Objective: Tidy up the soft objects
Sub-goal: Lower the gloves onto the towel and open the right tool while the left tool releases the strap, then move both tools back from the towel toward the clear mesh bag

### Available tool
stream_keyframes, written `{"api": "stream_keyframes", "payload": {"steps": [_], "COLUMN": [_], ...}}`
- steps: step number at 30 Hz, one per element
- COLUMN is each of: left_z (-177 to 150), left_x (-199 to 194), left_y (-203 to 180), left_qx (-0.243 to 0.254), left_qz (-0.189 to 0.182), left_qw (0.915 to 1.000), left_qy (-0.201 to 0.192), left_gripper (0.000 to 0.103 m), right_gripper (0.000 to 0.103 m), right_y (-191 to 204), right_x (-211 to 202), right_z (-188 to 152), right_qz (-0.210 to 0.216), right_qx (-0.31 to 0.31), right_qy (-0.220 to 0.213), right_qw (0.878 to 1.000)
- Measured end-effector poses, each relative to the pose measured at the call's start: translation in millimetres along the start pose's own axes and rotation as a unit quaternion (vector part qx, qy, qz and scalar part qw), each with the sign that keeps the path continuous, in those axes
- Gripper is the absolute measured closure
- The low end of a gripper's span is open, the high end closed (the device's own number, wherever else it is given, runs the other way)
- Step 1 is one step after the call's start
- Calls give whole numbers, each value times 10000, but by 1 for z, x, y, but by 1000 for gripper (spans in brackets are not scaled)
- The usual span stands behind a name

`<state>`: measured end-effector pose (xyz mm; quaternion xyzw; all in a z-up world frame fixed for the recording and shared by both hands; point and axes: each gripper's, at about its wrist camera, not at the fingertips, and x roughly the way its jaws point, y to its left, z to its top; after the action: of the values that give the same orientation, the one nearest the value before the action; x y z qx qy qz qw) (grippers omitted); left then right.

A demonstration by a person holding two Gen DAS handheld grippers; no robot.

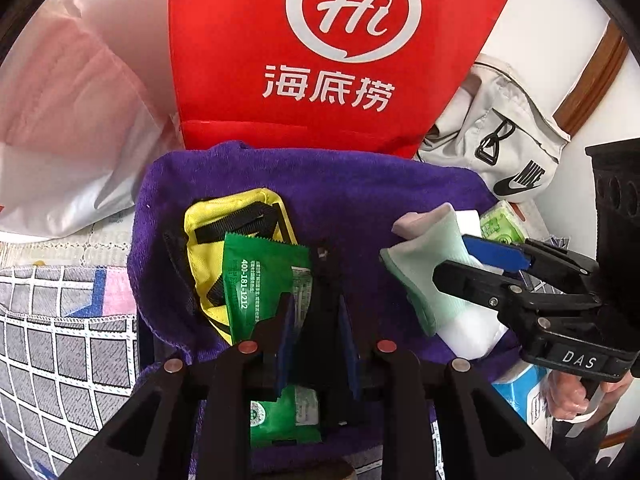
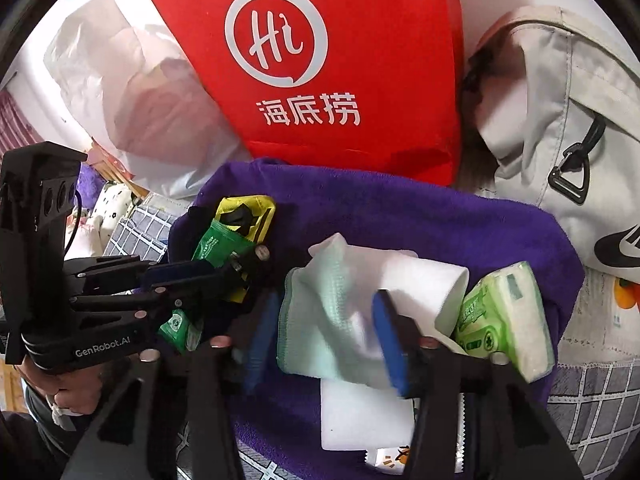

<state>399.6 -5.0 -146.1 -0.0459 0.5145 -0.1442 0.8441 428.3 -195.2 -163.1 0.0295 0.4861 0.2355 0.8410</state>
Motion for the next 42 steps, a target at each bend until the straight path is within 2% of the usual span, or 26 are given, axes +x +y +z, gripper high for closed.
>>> {"api": "stream_keyframes", "payload": {"steps": [6, 8, 11, 16, 20, 23, 26, 29, 34, 42], "left_z": [1, 1, 1, 0, -4, -10, -22, -37, -65, -125], "left_x": [-2, -7, -17, -42, -66, -86, -108, -130, -150, -185], "left_y": [-3, -3, -6, -13, -15, -16, -16, -14, -15, -26], "left_qx": [-4, 2, 61, 147, 60, -7, -63, -193, -294, -328], "left_qz": [69, 104, 113, 228, 289, 305, 453, 338, 329, 270], "left_qw": [10000, 9999, 9998, 9988, 9963, 9951, 9929, 9928, 9934, 9922], "left_qy": [30, -2, -132, -409, -806, -945, -1098, -1137, -1061, -1176], "left_gripper": [77, 71, 64, 59, 59, 59, 55, 50, 50, 50], "right_gripper": [43, 43, 42, 41, 41, 41, 41, 41, 41, 41], "right_y": [1, 3, 7, 14, 28, 39, 52, 68, 86, 110], "right_x": [-6, -11, -21, -38, -53, -68, -83, -97, -117, -146], "right_z": [0, 0, 0, -3, -11, -24, -41, -60, -89, -133], "right_qz": [26, 21, -70, -78, -151, -233, -172, -321, -173, -278], "right_qx": [34, 30, 6, 80, 24, -85, -132, -159, -1, 97], "right_qy": [-57, -138, -273, -488, -455, -522, -457, -433, -407, -517], "right_qw": [10000, 9999, 9996, 9987, 9988, 9983, 9987, 9984, 9990, 9982]}}
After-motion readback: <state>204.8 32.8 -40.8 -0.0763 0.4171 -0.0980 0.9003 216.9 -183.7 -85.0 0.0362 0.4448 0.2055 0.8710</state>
